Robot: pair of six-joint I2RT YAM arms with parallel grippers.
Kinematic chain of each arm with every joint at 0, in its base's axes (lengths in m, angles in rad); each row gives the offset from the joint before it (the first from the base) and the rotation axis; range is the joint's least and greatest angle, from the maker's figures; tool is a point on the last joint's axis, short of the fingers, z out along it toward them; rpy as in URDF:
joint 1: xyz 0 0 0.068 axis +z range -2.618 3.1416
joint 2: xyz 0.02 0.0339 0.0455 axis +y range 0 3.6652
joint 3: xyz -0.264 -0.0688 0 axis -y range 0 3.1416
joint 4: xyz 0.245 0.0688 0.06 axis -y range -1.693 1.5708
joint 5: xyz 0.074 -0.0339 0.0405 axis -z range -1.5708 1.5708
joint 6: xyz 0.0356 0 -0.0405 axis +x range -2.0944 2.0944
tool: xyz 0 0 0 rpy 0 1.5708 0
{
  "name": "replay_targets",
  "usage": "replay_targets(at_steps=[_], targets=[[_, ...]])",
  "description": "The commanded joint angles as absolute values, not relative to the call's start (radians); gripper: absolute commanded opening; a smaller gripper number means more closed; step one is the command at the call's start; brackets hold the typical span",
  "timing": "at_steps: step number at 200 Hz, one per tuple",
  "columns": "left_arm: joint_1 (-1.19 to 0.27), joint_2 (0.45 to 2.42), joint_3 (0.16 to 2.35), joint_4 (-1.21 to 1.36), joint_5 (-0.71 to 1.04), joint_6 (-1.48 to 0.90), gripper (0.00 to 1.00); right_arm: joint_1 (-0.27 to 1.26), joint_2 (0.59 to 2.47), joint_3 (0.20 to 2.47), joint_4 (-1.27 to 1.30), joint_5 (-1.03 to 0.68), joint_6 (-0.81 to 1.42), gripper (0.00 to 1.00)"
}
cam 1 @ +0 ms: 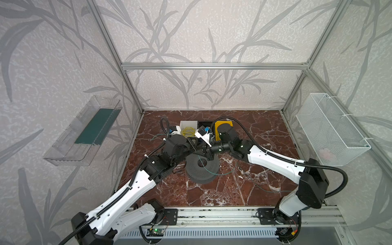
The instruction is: Wrap the cables
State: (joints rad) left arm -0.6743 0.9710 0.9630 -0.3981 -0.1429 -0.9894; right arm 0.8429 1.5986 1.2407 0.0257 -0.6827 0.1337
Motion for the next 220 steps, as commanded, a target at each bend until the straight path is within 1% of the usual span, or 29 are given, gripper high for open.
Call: replay_targets(at_steps=[1,10,14,23,35,56,83,97,134,153,174,193,206,213,220], targets=[[-0.676,0.962,1.033,-0.487,-0.153,-0.905,0.68,0.835,1.548,1.215,0.048,-0.710,0.159,0.00],[-0.673,0.963,1.069,-0.546,-0.173,-0.858,0.71,0.830,1.537,1.202,0.051,-0.727,0.166,0.00],[-0.670,0.962,1.088,-0.575,-0.184,-0.834,0.76,0.827,1.532,1.198,0.052,-0.734,0.171,0.00],[-0.662,0.958,1.134,-0.653,-0.214,-0.779,0.78,0.818,1.521,1.190,0.052,-0.753,0.189,0.00],[-0.643,0.941,1.184,-0.723,-0.241,-0.705,0.78,0.802,1.511,1.184,0.052,-0.775,0.220,0.00],[-0.583,0.894,1.239,-0.800,-0.222,-0.630,0.78,0.773,1.506,1.190,0.047,-0.820,0.292,0.00],[-0.486,0.841,1.252,-0.854,-0.190,-0.633,0.75,0.756,1.502,1.188,0.054,-0.837,0.383,0.00],[-0.455,0.823,1.225,-0.837,-0.154,-0.661,0.74,0.756,1.497,1.182,0.055,-0.865,0.397,0.00],[-0.397,0.815,1.122,-0.673,-0.019,-0.735,0.72,0.756,1.464,1.134,0.061,-0.876,0.385,0.00],[-0.354,0.823,1.093,-0.572,0.038,-0.745,0.74,0.756,1.442,1.106,0.052,-0.878,0.362,0.00],[-0.306,0.862,1.073,-0.488,0.118,-0.787,0.74,0.756,1.413,1.076,0.048,-0.888,0.342,0.00],[-0.280,0.881,1.036,-0.401,0.158,-0.818,0.71,0.758,1.384,1.053,0.034,-0.901,0.313,0.00],[-0.264,0.893,1.022,-0.365,0.175,-0.832,0.66,0.761,1.372,1.050,-0.012,-0.910,0.272,0.00],[-0.256,0.901,1.019,-0.354,0.183,-0.838,0.60,0.763,1.368,1.052,-0.048,-0.906,0.248,0.00],[-0.251,0.907,1.015,-0.338,0.196,-0.844,0.51,0.766,1.365,1.054,-0.083,-0.901,0.225,0.00]])
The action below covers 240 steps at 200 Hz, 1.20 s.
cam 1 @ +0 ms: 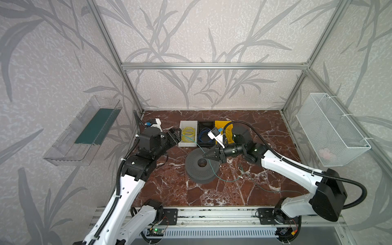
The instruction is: Wrap the cables
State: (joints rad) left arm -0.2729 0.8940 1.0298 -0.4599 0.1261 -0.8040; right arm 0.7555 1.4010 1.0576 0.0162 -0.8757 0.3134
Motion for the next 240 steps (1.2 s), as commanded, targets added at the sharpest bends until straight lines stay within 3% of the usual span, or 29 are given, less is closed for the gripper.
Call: replay_targets(at_steps=[1,39,69,87,116,151,240], targets=[[-0.250,0.908,1.015,-0.336,0.199,-0.846,0.50,0.767,1.365,1.054,-0.088,-0.899,0.221,0.00],[-0.244,0.914,0.990,-0.304,0.225,-0.869,0.00,0.792,1.370,1.053,-0.230,-0.865,0.115,0.00],[-0.244,0.903,0.978,-0.322,0.242,-0.871,0.00,0.813,1.370,1.074,-0.337,-0.801,0.043,0.01],[-0.244,0.901,0.967,-0.342,0.264,-0.869,0.00,0.813,1.356,1.107,-0.388,-0.759,0.023,0.45],[-0.245,0.878,0.925,-0.372,0.291,-0.883,0.00,0.813,1.305,1.162,-0.404,-0.656,-0.012,0.62],[-0.257,0.816,0.866,-0.403,0.271,-0.902,0.00,0.817,1.350,1.243,-0.319,-0.645,0.022,0.64],[-0.324,0.714,0.814,-0.441,0.208,-0.910,0.00,0.967,1.678,1.471,-0.224,-0.693,0.073,0.61]])
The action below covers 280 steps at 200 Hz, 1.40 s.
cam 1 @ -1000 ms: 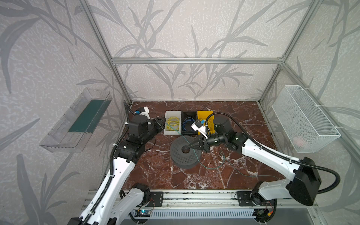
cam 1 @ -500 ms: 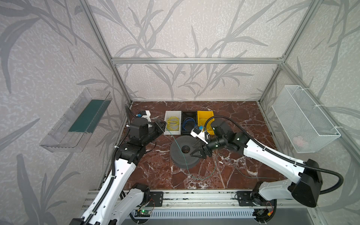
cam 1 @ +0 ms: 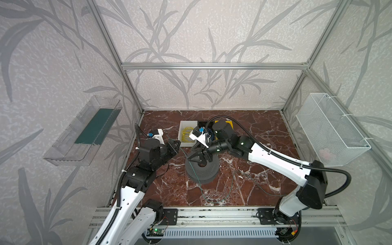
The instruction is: Wrap the cables
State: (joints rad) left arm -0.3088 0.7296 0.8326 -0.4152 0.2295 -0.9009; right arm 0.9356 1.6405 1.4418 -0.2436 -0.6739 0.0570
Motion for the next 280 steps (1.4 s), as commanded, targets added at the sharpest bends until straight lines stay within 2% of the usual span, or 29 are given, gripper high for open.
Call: replay_targets(at_steps=[1,39,69,88,134,139,147,156,164,172,197,219,229,247,269,280], targets=[[-0.325,0.713,0.813,-0.440,0.207,-0.909,0.00,0.967,1.681,1.470,-0.223,-0.693,0.073,0.61],[-0.332,0.692,0.796,-0.443,0.209,-0.906,0.00,0.979,1.721,1.465,-0.179,-0.690,0.105,0.47],[-0.334,0.677,0.782,-0.443,0.203,-0.910,0.00,0.979,1.740,1.464,-0.179,-0.678,0.111,0.10],[-0.334,0.674,0.776,-0.437,0.206,-0.913,0.00,0.980,1.741,1.457,-0.188,-0.671,0.109,0.00],[-0.334,0.671,0.763,-0.438,0.208,-0.914,0.00,0.980,1.714,1.407,-0.168,-0.663,0.126,0.00],[-0.334,0.670,0.762,-0.441,0.205,-0.910,0.07,0.979,1.712,1.401,-0.165,-0.660,0.127,0.00],[-0.334,0.670,0.767,-0.451,0.199,-0.901,0.25,0.979,1.691,1.387,-0.167,-0.654,0.129,0.00],[-0.335,0.670,0.783,-0.487,0.173,-0.878,0.41,0.979,1.669,1.371,-0.181,-0.644,0.123,0.00],[-0.332,0.669,0.801,-0.525,0.146,-0.858,0.52,0.976,1.655,1.354,-0.199,-0.634,0.115,0.00],[-0.327,0.668,0.827,-0.580,0.106,-0.843,0.59,0.973,1.638,1.335,-0.223,-0.629,0.106,0.00],[-0.283,0.687,0.926,-0.795,-0.039,-0.802,0.62,0.956,1.584,1.273,-0.317,-0.614,0.068,0.00],[-0.253,0.738,0.989,-0.967,-0.169,-0.821,0.55,0.933,1.526,1.195,-0.333,-0.590,0.056,0.00],[-0.242,0.755,0.972,-0.962,-0.136,-0.825,0.51,0.919,1.501,1.164,-0.327,-0.589,0.056,0.00],[-0.233,0.761,0.901,-0.888,-0.039,-0.869,0.51,0.887,1.464,1.135,-0.323,-0.589,0.054,0.00],[-0.232,0.689,0.756,-0.689,0.101,-0.914,0.62,0.835,1.429,1.126,-0.326,-0.590,0.046,0.00],[-0.231,0.681,0.682,-0.570,0.198,-0.943,0.64,0.813,1.418,1.125,-0.327,-0.598,0.042,0.00]])
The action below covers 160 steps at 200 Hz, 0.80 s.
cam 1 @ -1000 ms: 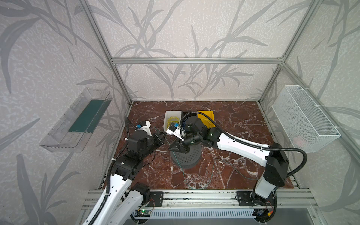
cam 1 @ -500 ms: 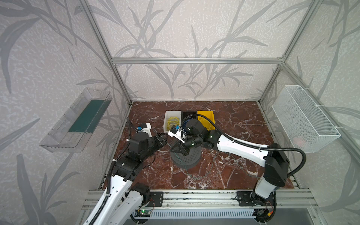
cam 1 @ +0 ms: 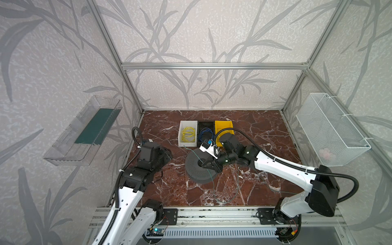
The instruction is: Wrap the cables
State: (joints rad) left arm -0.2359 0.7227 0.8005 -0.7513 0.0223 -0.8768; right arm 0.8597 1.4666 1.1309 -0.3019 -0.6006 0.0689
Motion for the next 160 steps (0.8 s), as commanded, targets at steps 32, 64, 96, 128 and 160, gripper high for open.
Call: replay_targets(at_steps=[32,64,96,128,160], targets=[[-0.239,0.799,0.535,-0.297,0.404,-1.000,0.60,0.799,1.405,1.116,-0.318,-0.636,0.036,0.00],[-0.241,0.888,0.466,-0.194,0.423,-0.981,0.53,0.799,1.387,1.088,-0.282,-0.636,0.062,0.00],[-0.244,0.980,0.391,-0.053,0.441,-0.985,0.54,0.800,1.401,1.092,-0.233,-0.654,0.097,0.00],[-0.256,1.081,0.364,0.067,0.484,-0.980,0.54,0.801,1.417,1.106,-0.229,-0.670,0.106,0.00],[-0.263,1.132,0.335,0.194,0.515,-1.003,0.51,0.801,1.420,1.113,-0.239,-0.667,0.104,0.00]])
